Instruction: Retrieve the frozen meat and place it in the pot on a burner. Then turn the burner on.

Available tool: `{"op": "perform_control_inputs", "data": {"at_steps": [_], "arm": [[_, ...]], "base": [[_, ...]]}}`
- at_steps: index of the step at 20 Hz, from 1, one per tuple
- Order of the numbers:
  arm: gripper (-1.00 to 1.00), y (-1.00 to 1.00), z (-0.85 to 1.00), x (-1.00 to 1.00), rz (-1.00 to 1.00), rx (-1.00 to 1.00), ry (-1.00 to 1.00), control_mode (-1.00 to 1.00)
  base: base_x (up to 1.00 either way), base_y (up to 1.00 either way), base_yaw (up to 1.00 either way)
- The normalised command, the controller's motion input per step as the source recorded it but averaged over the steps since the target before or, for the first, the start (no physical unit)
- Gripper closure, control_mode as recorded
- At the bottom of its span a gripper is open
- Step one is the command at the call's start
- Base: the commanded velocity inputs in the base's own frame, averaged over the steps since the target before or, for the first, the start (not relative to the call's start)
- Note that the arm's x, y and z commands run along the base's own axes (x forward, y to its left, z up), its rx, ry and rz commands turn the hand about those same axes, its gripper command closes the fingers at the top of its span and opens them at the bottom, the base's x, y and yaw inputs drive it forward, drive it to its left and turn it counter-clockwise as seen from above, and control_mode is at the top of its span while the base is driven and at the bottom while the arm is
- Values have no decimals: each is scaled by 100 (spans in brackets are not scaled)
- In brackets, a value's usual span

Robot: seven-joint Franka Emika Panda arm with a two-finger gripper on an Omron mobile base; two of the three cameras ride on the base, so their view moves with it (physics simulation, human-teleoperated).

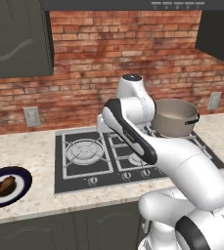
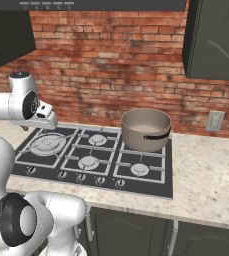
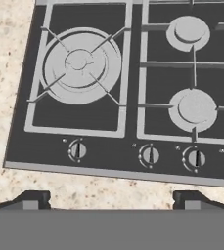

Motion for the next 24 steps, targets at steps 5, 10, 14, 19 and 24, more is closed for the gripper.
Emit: {"op": "perform_control_inputs", "data": {"at_steps": [5,10,14,19,24], "arm": [[-100,25,-26,-5,0,3,1,-100],[-100,35,-19,-6,0,0,1,-100],[-100,39,-16,-5,0,0,3,-100],[-100,22,0,0,1,4,14,-100],[-100,45,-2,0,0,0,9,-100]], "base": [[0,0,0],[0,0,0],[0,0,0],[0,0,0],[0,0,0]]}}
